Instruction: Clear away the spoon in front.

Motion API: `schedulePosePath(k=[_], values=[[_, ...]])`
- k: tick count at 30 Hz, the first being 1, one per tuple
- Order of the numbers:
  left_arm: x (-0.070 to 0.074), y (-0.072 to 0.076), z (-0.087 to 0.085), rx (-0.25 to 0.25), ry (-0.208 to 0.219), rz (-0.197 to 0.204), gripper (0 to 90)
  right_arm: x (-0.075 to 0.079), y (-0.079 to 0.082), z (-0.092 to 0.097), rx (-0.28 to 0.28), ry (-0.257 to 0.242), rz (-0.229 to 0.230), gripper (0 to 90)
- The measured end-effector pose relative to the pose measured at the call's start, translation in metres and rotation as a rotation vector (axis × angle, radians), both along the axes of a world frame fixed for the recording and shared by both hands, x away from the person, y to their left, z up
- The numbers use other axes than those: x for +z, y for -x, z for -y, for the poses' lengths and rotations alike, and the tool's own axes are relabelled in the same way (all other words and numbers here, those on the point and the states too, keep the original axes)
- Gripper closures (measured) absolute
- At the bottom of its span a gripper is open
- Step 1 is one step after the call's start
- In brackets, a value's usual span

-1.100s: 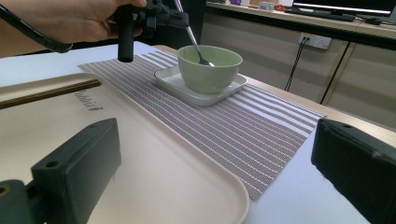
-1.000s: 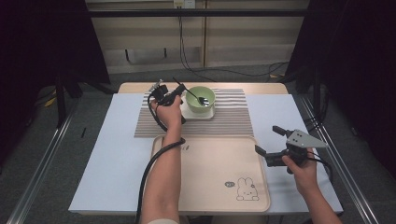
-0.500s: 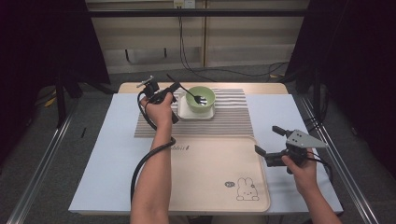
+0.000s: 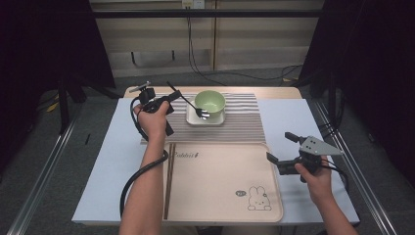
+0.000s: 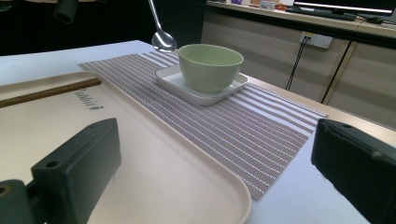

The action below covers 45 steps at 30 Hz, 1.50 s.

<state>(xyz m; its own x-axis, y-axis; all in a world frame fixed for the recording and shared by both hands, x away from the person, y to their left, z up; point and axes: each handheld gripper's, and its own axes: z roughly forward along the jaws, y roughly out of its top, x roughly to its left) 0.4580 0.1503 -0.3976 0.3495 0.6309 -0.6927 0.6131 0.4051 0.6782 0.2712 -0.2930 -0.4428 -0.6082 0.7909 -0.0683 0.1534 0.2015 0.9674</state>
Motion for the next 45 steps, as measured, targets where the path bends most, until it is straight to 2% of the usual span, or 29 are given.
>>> schedulePosePath(k=[1, 2, 3, 6, 8, 12, 15, 18, 25, 30, 34, 38, 42, 45], values=[[-0.001, 0.003, -0.003, -0.030, -0.001, 0.000, 90.0, 0.000, 0.000, 0.000, 0.003, 0.000, -0.001, 1.3], [-0.001, 0.003, -0.003, -0.030, -0.001, 0.000, 90.0, 0.000, 0.000, 0.000, 0.003, 0.000, -0.001, 1.3], [0.000, 0.006, -0.004, -0.044, -0.026, -0.014, 90.0, 0.000, 0.000, 0.000, 0.003, 0.004, 0.001, 1.3], [-0.001, 0.009, -0.006, -0.058, -0.031, -0.021, 90.0, 0.000, 0.000, 0.000, 0.003, 0.004, -0.001, 1.3], [-0.003, 0.013, -0.009, -0.063, -0.048, -0.045, 90.0, 0.000, 0.000, 0.000, 0.002, 0.001, -0.005, 1.3], [-0.004, 0.018, -0.013, -0.077, -0.065, -0.052, 90.0, 0.000, 0.000, 0.000, 0.002, 0.002, -0.005, 1.3], [-0.006, 0.024, -0.017, -0.086, -0.094, -0.053, 90.0, 0.000, 0.000, -0.001, 0.002, -0.001, -0.007, 1.3], [-0.006, 0.027, -0.017, -0.087, -0.100, -0.057, 90.0, 0.000, 0.000, -0.001, 0.000, 0.001, -0.004, 1.3], [-0.004, 0.039, -0.020, -0.124, -0.117, -0.044, 90.0, -0.001, 0.000, -0.001, 0.000, 0.000, -0.003, 1.3], [-0.003, 0.047, -0.022, -0.155, -0.132, -0.062, 90.0, -0.001, 0.000, -0.001, 0.003, -0.002, -0.006, 1.3], [-0.006, 0.054, -0.024, -0.160, -0.143, -0.063, 90.0, -0.001, 0.001, -0.001, 0.002, -0.004, -0.010, 1.3], [-0.012, 0.064, -0.028, -0.189, -0.150, -0.086, 90.0, 0.000, 0.001, -0.001, 0.005, -0.002, -0.006, 1.3], [-0.016, 0.070, -0.031, -0.196, -0.155, -0.092, 90.0, 0.000, 0.001, -0.001, 0.005, 0.001, -0.002, 1.3], [-0.022, 0.077, -0.037, -0.203, -0.163, -0.113, 90.0, 0.000, 0.001, -0.001, 0.005, 0.000, -0.008, 1.3]])
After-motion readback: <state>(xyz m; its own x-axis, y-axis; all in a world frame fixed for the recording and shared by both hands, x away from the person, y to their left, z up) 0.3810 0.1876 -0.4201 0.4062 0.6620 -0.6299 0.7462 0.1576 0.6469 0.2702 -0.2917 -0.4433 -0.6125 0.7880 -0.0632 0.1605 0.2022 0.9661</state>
